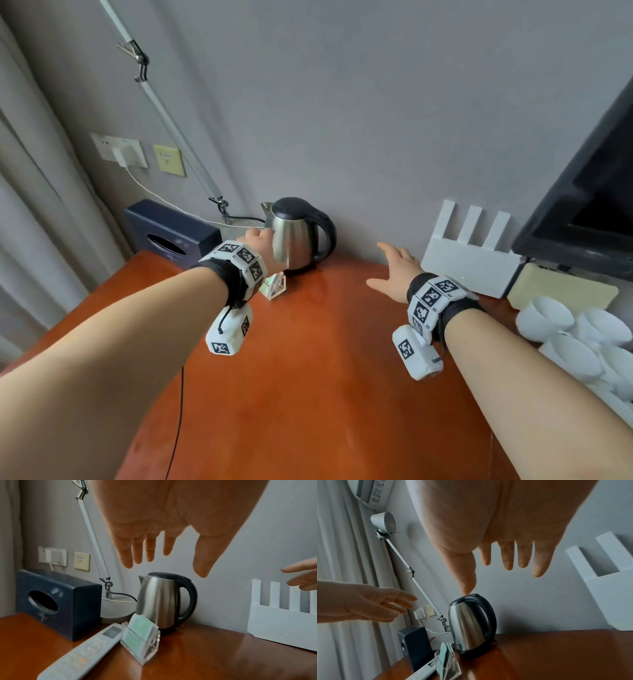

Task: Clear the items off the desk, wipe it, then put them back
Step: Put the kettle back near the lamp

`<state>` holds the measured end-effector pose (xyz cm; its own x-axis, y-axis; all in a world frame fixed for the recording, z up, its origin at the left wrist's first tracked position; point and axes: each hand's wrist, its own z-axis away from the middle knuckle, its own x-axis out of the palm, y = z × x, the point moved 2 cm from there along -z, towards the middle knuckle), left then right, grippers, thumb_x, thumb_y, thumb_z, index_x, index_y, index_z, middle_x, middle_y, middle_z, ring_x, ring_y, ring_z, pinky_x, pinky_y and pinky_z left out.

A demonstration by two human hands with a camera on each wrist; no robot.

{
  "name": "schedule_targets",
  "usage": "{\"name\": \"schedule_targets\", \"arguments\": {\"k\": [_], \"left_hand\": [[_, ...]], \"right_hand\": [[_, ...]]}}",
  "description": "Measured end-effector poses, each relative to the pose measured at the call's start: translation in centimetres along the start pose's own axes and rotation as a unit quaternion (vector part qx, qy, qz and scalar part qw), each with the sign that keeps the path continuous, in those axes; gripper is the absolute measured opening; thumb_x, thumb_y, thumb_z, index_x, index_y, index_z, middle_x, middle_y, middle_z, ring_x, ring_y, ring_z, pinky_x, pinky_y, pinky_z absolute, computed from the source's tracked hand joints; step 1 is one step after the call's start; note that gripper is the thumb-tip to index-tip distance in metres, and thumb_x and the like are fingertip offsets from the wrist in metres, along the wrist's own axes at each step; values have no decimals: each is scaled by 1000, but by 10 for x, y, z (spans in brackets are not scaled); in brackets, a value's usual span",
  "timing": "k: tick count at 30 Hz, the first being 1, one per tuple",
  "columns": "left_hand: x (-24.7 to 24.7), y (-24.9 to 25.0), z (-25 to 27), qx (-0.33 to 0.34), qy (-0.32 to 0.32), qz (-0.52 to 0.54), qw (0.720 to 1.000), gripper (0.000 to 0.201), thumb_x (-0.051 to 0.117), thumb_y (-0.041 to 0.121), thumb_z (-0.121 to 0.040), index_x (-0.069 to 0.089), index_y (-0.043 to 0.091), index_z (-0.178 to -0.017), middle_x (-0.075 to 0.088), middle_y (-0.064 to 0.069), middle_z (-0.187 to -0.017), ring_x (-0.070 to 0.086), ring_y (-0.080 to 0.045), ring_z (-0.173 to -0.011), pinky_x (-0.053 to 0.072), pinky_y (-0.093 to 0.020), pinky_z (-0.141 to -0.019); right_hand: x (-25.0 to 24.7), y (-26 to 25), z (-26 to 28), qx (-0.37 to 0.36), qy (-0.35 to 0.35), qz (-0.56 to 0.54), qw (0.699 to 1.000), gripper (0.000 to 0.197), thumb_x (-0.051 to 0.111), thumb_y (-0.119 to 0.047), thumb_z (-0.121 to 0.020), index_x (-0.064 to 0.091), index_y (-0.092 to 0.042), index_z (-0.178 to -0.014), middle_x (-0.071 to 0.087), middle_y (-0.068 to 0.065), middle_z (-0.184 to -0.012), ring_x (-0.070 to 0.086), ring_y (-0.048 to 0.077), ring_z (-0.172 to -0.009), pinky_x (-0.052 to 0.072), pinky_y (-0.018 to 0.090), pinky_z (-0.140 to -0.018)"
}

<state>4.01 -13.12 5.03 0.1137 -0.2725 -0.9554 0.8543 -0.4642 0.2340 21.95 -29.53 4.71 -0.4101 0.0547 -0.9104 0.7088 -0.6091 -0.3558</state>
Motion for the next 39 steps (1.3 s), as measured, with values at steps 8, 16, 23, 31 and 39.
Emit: {"name": "schedule_targets", "arguments": {"k": [8, 16, 23, 31, 39], "left_hand": [[-21, -37, -112, 57, -12, 17, 998, 73, 65, 24, -84, 27, 22, -146, 36, -11, -142, 48, -32, -122, 44, -39, -98], [-10, -45, -200, 65, -71, 41, 995, 101, 75, 44, -73, 12, 25, -150, 31, -12, -147, 41, -32, -131, 36, -46, -105], [14, -44, -231, 89, -123, 92, 984, 115, 81, 47, -64, 8, 25, -150, 36, -14, -145, 37, -33, -133, 33, -50, -110], [18, -36, -229, 116, -109, 109, 981, 118, 82, 48, -62, 6, 27, -150, 30, -14, -147, 36, -34, -133, 36, -47, -108], [2, 14, -194, 185, -87, 114, 972, 118, 78, 51, -66, 1, 26, -151, 25, -13, -149, 34, -31, -135, 34, -42, -107]], "right_hand": [[6, -72, -96, 16, 4, -17, 1000, 71, 59, -32, -89, 20, -23, -148, 24, 11, -152, 28, 30, -139, 27, 40, -112], [24, -102, -183, 18, -23, -26, 999, 77, 64, -28, -86, 19, -19, -148, 25, 11, -151, 34, 29, -136, 30, 38, -112], [53, -88, -216, 14, -8, -60, 998, 59, 56, -17, -91, 29, -19, -143, 41, 14, -140, 48, 32, -122, 38, 35, -102], [55, -71, -217, 20, 21, -86, 996, 45, 51, -18, -94, 38, -18, -136, 52, 12, -130, 53, 30, -116, 42, 38, -99], [5, -41, -165, 31, 64, -110, 991, 44, 52, -14, -94, 39, -14, -136, 52, 14, -129, 51, 30, -118, 39, 34, -100]]}}
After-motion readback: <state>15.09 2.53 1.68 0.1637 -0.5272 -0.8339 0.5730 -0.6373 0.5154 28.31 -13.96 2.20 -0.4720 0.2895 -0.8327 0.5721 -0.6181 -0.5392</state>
